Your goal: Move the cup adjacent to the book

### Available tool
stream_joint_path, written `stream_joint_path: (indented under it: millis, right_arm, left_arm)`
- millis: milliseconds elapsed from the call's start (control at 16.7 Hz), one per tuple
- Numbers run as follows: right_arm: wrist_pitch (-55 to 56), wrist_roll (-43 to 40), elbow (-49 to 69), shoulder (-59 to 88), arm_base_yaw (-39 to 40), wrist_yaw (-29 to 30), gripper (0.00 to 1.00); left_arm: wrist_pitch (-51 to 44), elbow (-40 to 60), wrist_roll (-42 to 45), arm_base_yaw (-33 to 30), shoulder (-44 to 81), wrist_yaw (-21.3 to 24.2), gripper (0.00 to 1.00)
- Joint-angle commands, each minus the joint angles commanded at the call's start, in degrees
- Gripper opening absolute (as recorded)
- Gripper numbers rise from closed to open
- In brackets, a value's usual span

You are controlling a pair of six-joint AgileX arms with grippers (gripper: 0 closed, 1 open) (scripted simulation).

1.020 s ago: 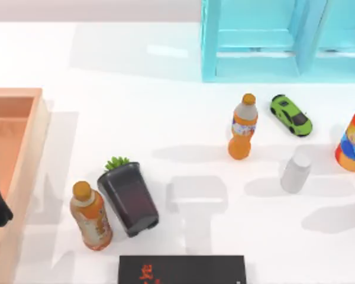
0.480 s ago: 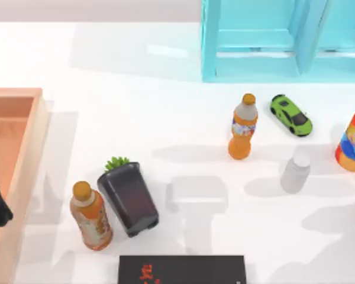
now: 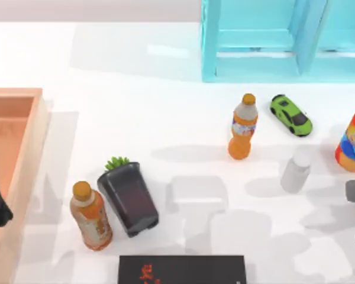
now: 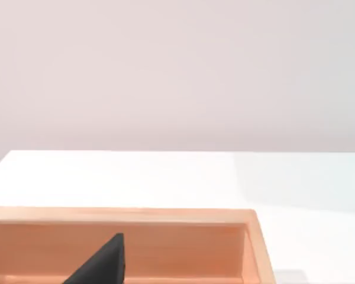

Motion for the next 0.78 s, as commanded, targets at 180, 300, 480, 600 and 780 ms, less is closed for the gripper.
stream_joint_path:
  millis: [180, 300, 480, 600, 780]
  right_arm:
    - [1.45, 21.89, 3.85, 0.39, 11.97, 1.25, 0.00]
    - [3.01, 34.41, 6.77, 0.43, 19.35, 2.88, 0.00]
    - [5.76, 48.88, 11.06, 0.20, 28.77, 6.10, 0.00]
    - [7.46, 55.70, 13.53, 0.02, 33.70, 8.30, 0.00]
    - [9.06, 61.08, 15.82, -0.12, 37.97, 10.60, 0.00]
  left_arm:
    - [0.00, 0.00, 0.00, 0.00, 0.00, 0.00, 1.00]
    - [0.00, 0.00, 0.00, 0.00, 0.00, 0.00, 1.00]
    - [0.00, 0.00, 0.00, 0.00, 0.00, 0.00, 1.00]
    - [0.00, 0.00, 0.00, 0.00, 0.00, 0.00, 1.00]
    - [0.00, 0.00, 0.00, 0.00, 0.00, 0.00, 1.00]
